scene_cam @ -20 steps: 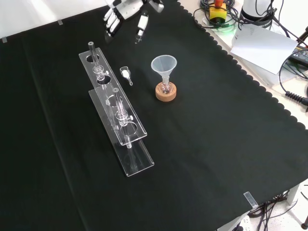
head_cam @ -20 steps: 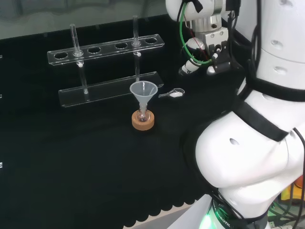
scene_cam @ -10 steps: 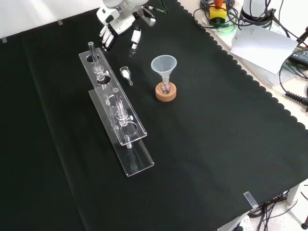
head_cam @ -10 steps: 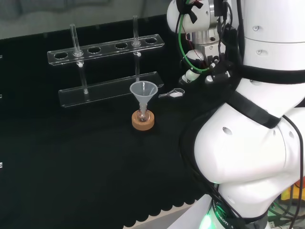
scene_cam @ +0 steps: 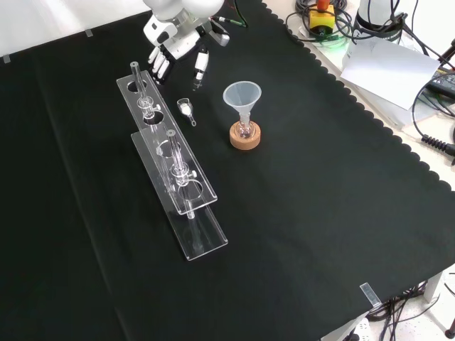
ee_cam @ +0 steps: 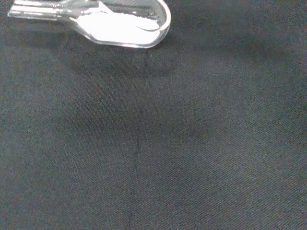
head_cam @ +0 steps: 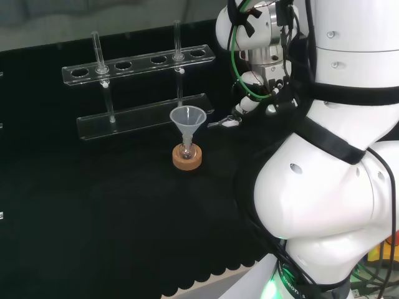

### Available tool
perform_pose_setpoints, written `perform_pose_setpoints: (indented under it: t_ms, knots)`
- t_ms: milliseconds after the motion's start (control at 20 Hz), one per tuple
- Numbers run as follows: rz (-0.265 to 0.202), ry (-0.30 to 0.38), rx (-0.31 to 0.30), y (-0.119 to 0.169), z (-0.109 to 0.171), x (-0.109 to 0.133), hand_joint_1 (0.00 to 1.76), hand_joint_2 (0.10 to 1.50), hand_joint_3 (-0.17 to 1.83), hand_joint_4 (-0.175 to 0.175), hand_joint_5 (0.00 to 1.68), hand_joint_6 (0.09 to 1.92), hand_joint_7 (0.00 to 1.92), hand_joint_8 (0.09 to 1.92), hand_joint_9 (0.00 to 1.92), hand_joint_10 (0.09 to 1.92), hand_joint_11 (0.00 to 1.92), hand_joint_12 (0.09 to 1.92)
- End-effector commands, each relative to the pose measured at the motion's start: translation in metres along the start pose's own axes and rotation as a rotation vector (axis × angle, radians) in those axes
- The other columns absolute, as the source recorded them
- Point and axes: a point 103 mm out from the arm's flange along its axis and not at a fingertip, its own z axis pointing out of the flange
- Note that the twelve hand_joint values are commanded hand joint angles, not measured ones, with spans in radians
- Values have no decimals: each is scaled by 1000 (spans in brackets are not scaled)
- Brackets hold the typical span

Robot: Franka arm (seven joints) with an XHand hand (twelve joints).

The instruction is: Pick up the weighing funnel.

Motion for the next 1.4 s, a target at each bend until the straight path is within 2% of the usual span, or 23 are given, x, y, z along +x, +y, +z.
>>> perform_pose_setpoints:
  t_ms: [50,400,1400]
  knots:
    - [-17,-3,5,3,6,3,791,972,-175,-55,564,90,368,700,586,618,356,1349]
    - [-33,-9,10,6,12,5,808,970,-175,-52,577,99,373,696,593,608,362,1343]
    - [-30,-24,31,12,27,4,840,969,-175,-49,602,127,386,690,607,592,371,1333]
